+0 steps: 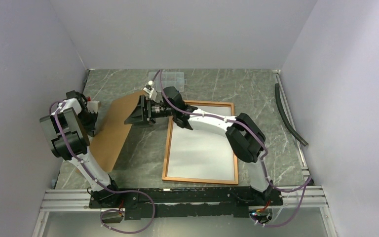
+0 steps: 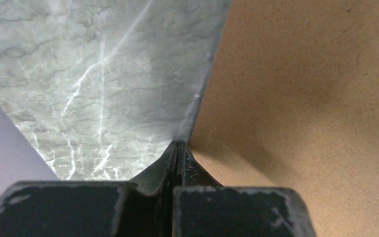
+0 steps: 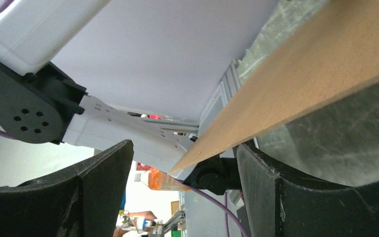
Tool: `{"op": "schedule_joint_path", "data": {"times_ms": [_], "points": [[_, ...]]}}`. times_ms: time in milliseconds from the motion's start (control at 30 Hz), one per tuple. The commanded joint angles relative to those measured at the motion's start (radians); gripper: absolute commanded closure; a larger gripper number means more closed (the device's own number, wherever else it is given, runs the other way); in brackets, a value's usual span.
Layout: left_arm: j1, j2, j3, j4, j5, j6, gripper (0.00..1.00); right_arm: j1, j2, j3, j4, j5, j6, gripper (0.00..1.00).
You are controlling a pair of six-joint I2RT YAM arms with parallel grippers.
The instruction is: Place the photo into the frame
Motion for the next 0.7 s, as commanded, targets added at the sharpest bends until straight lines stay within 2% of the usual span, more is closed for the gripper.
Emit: {"op": "schedule_joint_path", "data": {"times_ms": [0, 100, 333, 367, 500, 567, 633, 667], "points": [[-0.039, 0.016, -0.051, -0.090, 0.254, -0.028, 0.97, 0.023, 0.067, 0.071, 0.206, -0.079, 0.067, 0.20], [-0.039, 0.004, -0.048, -0.102, 0.268, -0.029, 0.97, 0.022, 0.075, 0.108, 0.194, -0.098, 0.057, 0.21], [-0.039, -0.012, -0.035, -0.113, 0.276, -0.033, 0.97, 0.020, 0.041, 0.141, -0.014, -0.045, -0.058, 0.22], [-0.039, -0.014, -0.033, -0.113, 0.272, -0.034, 0.97, 0.020, 0.023, 0.140, -0.050, -0.024, -0.079, 0.23], [-0.039, -0.038, -0.009, -0.126, 0.276, -0.037, 0.96, 0.022, -0.049, 0.120, -0.211, 0.103, -0.156, 0.38], [-0.038, -0.057, 0.030, -0.150, 0.282, -0.027, 0.88, 0.023, -0.074, 0.113, -0.278, 0.150, -0.179, 0.47], [-0.039, -0.086, 0.082, -0.180, 0.308, -0.008, 0.72, 0.022, -0.090, 0.110, -0.338, 0.195, -0.188, 0.57], [-0.040, -0.104, 0.103, -0.191, 0.322, 0.002, 0.60, 0.022, -0.095, 0.104, -0.359, 0.216, -0.187, 0.65]]}}
